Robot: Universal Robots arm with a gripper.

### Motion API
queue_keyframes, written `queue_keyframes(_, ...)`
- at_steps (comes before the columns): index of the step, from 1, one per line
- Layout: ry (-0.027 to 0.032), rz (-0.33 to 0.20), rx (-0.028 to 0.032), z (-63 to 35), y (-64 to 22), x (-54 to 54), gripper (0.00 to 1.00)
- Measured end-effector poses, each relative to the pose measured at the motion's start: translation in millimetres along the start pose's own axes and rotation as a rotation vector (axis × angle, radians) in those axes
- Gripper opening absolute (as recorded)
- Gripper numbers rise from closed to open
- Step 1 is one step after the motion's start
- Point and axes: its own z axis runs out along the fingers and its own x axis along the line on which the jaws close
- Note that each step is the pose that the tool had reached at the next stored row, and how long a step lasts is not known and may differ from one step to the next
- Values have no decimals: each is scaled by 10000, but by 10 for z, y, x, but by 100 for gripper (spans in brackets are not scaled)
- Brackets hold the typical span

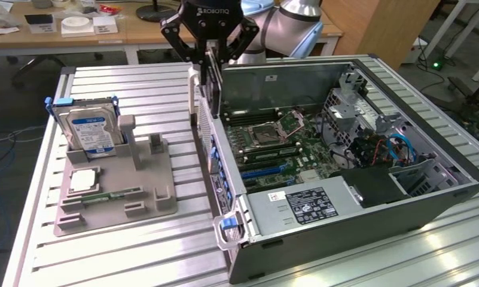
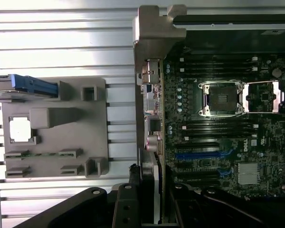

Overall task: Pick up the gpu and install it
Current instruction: 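Pick up the gpu and move the gpu toward the slot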

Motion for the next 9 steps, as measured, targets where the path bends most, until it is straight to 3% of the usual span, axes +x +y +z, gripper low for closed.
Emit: queue_keyframes(9,0,1,0,2,7,-138,28)
